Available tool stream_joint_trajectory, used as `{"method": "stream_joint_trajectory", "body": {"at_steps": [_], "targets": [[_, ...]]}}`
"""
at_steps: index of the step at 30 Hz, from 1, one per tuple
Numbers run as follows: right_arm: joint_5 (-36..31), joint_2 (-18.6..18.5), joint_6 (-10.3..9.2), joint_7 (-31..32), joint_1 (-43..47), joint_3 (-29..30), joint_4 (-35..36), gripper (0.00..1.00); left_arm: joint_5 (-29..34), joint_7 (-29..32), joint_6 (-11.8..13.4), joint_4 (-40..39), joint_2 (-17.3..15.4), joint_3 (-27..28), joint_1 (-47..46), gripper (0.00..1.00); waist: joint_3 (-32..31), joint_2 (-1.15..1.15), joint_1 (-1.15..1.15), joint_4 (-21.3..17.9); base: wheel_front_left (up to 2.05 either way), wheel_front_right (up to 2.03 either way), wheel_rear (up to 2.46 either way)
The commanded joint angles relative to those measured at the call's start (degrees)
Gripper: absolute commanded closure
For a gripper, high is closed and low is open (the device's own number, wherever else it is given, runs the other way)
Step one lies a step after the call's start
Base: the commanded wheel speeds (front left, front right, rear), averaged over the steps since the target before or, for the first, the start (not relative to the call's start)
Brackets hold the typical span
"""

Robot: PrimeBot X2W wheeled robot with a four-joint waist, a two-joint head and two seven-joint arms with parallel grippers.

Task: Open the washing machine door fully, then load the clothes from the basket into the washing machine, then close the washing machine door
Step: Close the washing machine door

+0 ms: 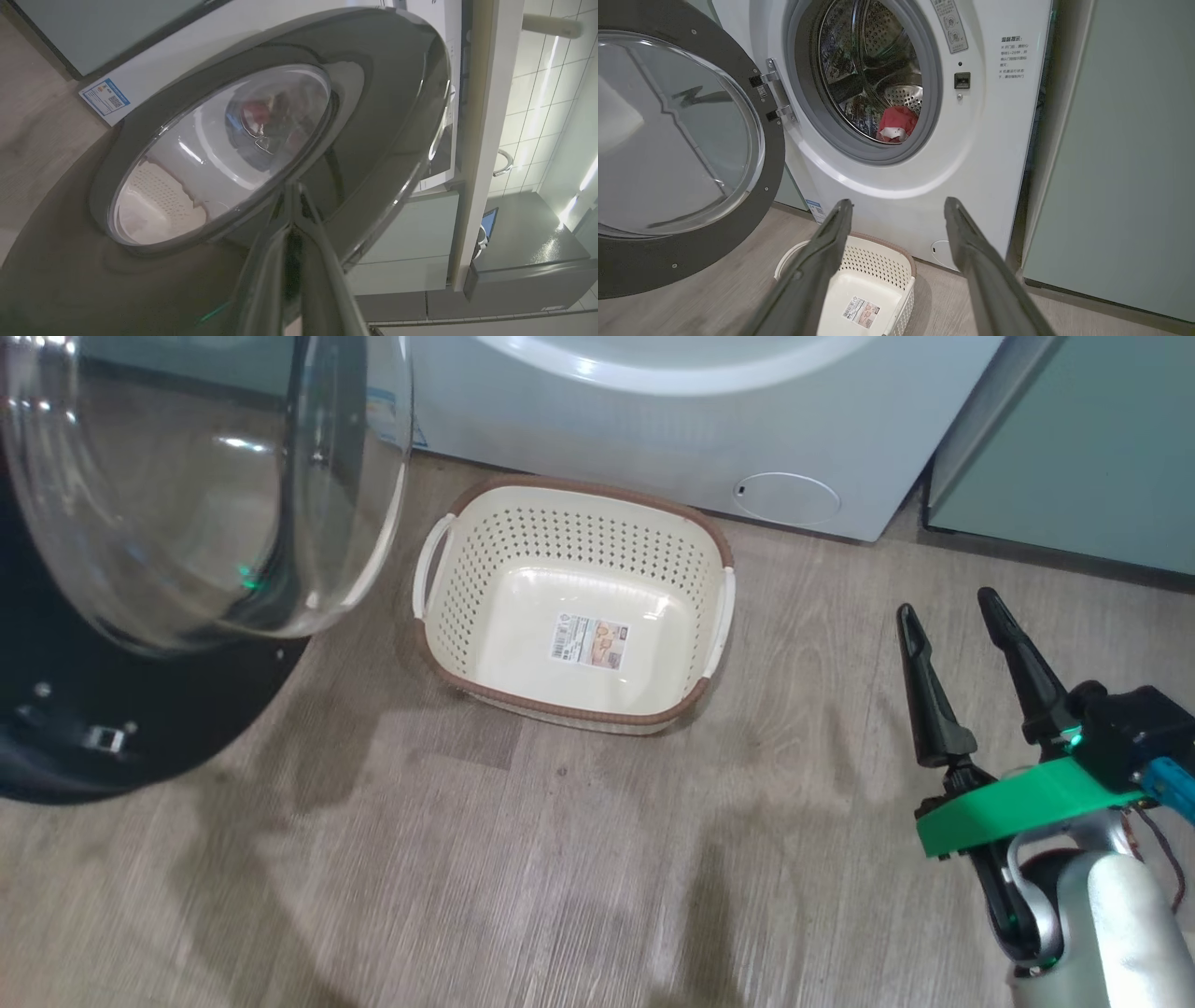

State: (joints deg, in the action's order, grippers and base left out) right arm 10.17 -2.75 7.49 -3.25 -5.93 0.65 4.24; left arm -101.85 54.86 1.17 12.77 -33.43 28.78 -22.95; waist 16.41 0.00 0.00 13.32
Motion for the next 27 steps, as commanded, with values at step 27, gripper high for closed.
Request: {"method": "stream_joint_trajectory", "body": {"at_steps": [27], "targets": [[5.49,-0.12,0.00,-6.93,-0.87,-3.59,-3.86,0.00,-5.95,7.62,5.60,-23.74,1.61,-2.21,3.45,1.00,-1.25,0.00,0.00,-14.51,0.00,0.00,0.00]]}}
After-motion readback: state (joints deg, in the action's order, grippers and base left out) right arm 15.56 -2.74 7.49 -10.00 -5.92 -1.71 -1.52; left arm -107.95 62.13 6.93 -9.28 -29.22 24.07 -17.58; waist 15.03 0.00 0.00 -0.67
